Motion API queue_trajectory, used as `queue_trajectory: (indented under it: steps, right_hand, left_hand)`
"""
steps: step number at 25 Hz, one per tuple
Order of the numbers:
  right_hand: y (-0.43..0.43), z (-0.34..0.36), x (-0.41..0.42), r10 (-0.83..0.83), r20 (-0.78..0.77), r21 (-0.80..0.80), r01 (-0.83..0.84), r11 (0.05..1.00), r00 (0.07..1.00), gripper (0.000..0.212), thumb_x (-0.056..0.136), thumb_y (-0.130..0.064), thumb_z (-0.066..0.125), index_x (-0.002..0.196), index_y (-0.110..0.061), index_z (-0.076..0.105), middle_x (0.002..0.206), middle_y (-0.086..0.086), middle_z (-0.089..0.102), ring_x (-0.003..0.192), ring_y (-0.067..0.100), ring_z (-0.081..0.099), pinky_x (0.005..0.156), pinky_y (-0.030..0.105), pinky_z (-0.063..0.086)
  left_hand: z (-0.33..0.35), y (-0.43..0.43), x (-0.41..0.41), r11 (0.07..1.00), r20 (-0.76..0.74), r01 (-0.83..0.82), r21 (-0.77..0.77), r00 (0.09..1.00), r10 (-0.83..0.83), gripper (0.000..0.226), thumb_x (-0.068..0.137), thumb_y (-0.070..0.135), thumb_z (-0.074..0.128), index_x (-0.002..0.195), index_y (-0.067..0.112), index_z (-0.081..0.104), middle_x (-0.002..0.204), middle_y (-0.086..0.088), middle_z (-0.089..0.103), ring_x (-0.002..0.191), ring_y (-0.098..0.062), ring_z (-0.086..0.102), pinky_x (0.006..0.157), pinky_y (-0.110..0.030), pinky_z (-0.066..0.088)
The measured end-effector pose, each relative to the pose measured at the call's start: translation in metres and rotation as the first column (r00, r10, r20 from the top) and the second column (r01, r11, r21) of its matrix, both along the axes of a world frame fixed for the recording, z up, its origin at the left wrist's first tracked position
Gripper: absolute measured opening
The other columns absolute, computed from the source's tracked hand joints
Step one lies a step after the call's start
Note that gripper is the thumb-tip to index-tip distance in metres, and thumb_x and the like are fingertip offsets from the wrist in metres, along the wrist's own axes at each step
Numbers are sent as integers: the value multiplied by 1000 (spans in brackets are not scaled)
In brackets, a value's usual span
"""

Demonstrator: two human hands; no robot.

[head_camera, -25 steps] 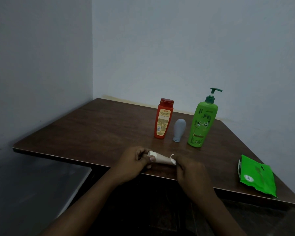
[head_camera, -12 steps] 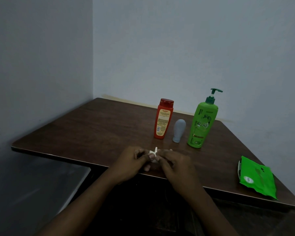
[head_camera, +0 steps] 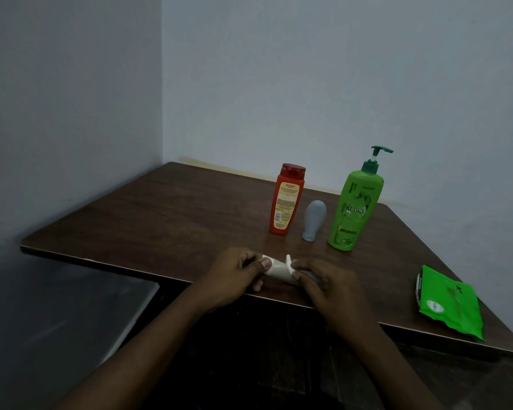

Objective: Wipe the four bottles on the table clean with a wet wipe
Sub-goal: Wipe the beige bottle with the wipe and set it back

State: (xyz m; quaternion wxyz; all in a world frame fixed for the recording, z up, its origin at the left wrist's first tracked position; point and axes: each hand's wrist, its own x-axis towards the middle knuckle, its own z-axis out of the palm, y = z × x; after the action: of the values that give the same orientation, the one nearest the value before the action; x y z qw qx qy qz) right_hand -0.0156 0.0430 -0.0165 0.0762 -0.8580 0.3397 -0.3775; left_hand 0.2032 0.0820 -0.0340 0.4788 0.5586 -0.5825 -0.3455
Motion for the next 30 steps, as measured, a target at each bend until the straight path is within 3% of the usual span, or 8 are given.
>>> queue_trajectory:
  steps: [12, 16, 19, 23, 26, 30]
  right_hand:
    - [-3, -12, -20, -66, -23, 11, 66, 998, 998, 26, 90, -24, 69, 115, -31, 68, 102, -26, 64, 93, -7, 60, 76, 1, 39]
    - [-5, -19, -22, -120, -28, 7, 121, 993, 992, 24, 89, -21, 69, 112, -28, 68, 94, -27, 60, 81, -19, 54, 70, -3, 33]
    - [-6, -26, -25, -166, 3, 14, 166, 986, 986, 21, 90, -19, 68, 105, -32, 67, 86, -25, 61, 76, -17, 54, 65, 1, 35]
    - [-13, -22, -27, -244, 249, 112, 222, 969, 937, 19, 92, -20, 66, 109, -28, 70, 97, -18, 70, 88, -13, 60, 72, 8, 46]
    - [-14, -15, -21, -189, 299, 175, 141, 974, 935, 22, 94, -23, 62, 113, -31, 70, 103, -21, 70, 96, -7, 62, 82, 25, 54]
    - [-2, -7, 2, -63, 280, 102, 35, 994, 958, 25, 94, -19, 61, 114, -31, 71, 109, -23, 69, 103, -6, 62, 85, 20, 50]
  left_hand:
    - [1, 3, -1, 1000, -44, 4, 25, 999, -3, 22, 103, 26, 60, 104, 9, 75, 90, -22, 76, 69, -15, 69, 72, -28, 55]
    - [4, 2, 1, 998, -79, 25, 60, 997, -20, 21, 104, 23, 59, 106, 9, 75, 85, -14, 77, 69, -14, 69, 71, -25, 55]
    - [4, 3, 3, 997, -121, 37, 73, 992, -28, 20, 104, 22, 58, 107, 13, 75, 84, -11, 76, 71, -15, 69, 73, -28, 55]
    - [8, 7, 3, 998, -167, 24, 51, 986, -15, 25, 96, 4, 65, 112, 20, 74, 98, -7, 79, 82, -15, 73, 81, -30, 59]
    - [11, 9, 4, 999, -190, 32, 30, 981, -26, 30, 92, 1, 70, 114, 22, 74, 108, 0, 78, 96, -11, 75, 81, -24, 61]
    - [6, 12, 4, 999, -219, 47, -18, 974, -50, 26, 91, 6, 75, 115, 15, 76, 108, -3, 80, 100, -16, 76, 82, -24, 61]
